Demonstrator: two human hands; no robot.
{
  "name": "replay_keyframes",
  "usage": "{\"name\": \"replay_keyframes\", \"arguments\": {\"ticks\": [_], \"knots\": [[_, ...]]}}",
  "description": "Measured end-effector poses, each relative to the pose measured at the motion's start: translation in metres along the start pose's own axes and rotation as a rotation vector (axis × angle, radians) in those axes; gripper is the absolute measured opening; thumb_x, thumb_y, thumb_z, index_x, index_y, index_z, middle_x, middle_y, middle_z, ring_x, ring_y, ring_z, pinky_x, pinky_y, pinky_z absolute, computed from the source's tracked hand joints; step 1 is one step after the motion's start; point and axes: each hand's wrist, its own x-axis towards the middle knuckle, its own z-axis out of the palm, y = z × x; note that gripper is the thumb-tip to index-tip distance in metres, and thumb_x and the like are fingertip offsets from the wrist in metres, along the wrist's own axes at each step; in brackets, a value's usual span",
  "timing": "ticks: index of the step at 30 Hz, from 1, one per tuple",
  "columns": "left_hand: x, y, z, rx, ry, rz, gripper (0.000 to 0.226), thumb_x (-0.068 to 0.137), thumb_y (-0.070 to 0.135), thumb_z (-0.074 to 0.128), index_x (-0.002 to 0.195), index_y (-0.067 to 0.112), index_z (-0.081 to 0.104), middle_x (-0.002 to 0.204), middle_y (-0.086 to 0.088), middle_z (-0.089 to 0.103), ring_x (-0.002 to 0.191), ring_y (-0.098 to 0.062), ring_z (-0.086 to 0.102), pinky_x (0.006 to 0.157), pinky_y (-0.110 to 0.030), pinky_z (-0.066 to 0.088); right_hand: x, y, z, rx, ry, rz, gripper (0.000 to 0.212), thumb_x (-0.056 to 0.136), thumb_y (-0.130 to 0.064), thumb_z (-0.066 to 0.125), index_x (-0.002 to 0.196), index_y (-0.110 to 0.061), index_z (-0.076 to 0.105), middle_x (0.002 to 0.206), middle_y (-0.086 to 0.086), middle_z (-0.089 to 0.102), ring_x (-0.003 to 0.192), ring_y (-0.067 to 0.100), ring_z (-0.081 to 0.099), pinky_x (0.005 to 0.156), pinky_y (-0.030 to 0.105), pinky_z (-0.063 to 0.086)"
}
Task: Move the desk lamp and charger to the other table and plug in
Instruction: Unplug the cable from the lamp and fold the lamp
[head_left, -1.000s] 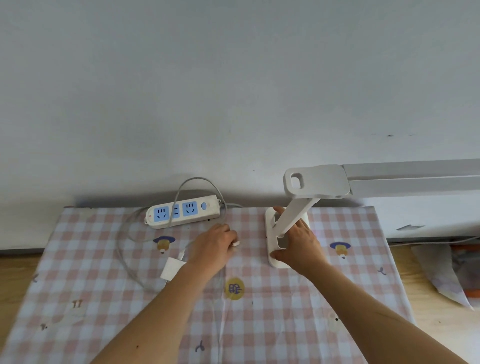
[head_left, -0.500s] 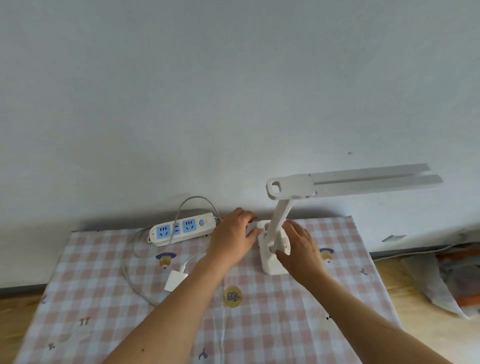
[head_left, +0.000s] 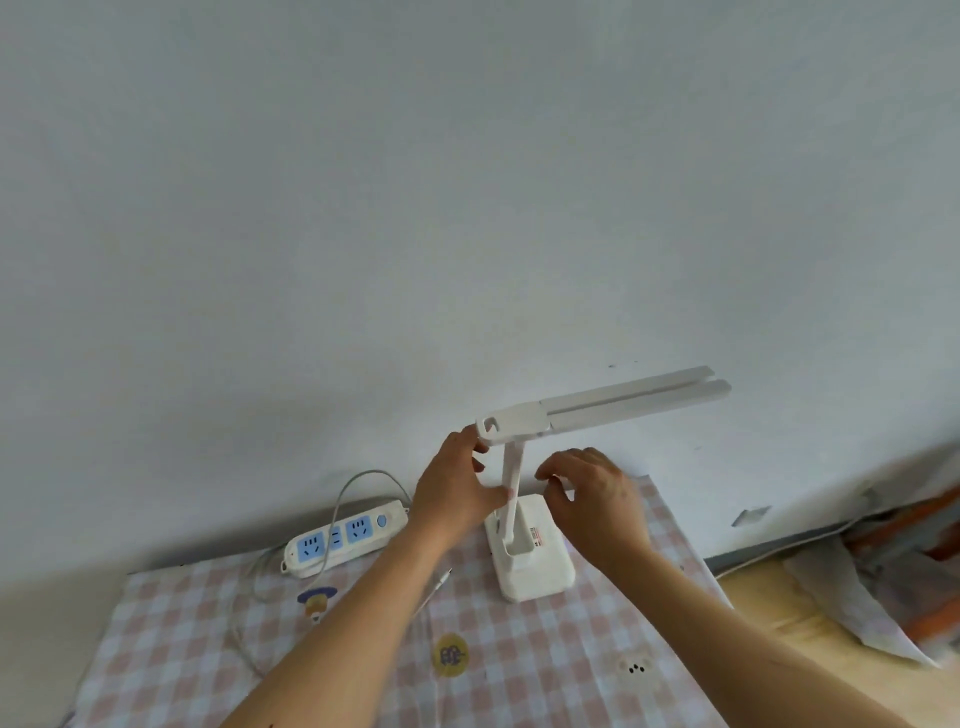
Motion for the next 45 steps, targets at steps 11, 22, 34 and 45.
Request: {"name": "replay_keyframes", "arguments": {"ticks": [11, 22, 34, 45], "knots": [[0.007, 0.024, -0.016, -0.218, -0.037, -0.09, 0.052, 0.065, 0.035, 0.082, 0.11, 0.028, 0.056, 0.108, 0.009, 0.061, 0.083, -0.003, 0.062, 0.071, -0.022, 0.046, 0.031, -0.023, -0.051, -0.059, 0.277, -0.114, 0.02, 0.071, 0.002, 0.064, 0.079, -0.015, 0.068, 0.086, -0.006, 0.066, 0.08, 0.017, 0.061, 0.051, 0.028, 0.048], [0.015, 0.027, -0.008, -0.251, -0.097, -0.132, 0.033, 0.069, 0.031, 0.082, 0.097, 0.021, 0.067, 0.094, 0.004, 0.071, 0.084, -0.012, 0.067, 0.079, -0.027, 0.051, 0.061, 0.0, -0.047, -0.195, -0.088, 0.013, 0.037, 0.095, -0.034, 0.048, 0.13, -0.025, 0.055, 0.142, 0.001, 0.048, 0.135, 0.02, 0.035, 0.113, 0.032, 0.024], [0.016, 0.028, -0.001, -0.083, -0.041, -0.141, 0.031, 0.07, 0.036, 0.08, 0.096, 0.02, 0.073, 0.093, 0.008, 0.072, 0.089, -0.014, 0.065, 0.084, -0.028, 0.05, 0.062, 0.007, -0.029, -0.239, -0.08, 0.066, 0.036, 0.1, -0.032, 0.034, 0.121, -0.023, 0.062, 0.131, -0.003, 0.058, 0.132, 0.017, 0.041, 0.117, 0.04, 0.016], [0.016, 0.027, 0.001, -0.094, -0.014, -0.121, 0.029, 0.07, 0.037, 0.08, 0.093, 0.022, 0.073, 0.086, 0.015, 0.067, 0.082, -0.008, 0.06, 0.079, -0.021, 0.043, 0.061, 0.008, -0.025, -0.191, -0.078, 0.099, 0.035, 0.099, -0.027, 0.035, 0.119, -0.018, 0.063, 0.122, -0.003, 0.062, 0.127, 0.018, 0.044, 0.117, 0.045, 0.015]]}}
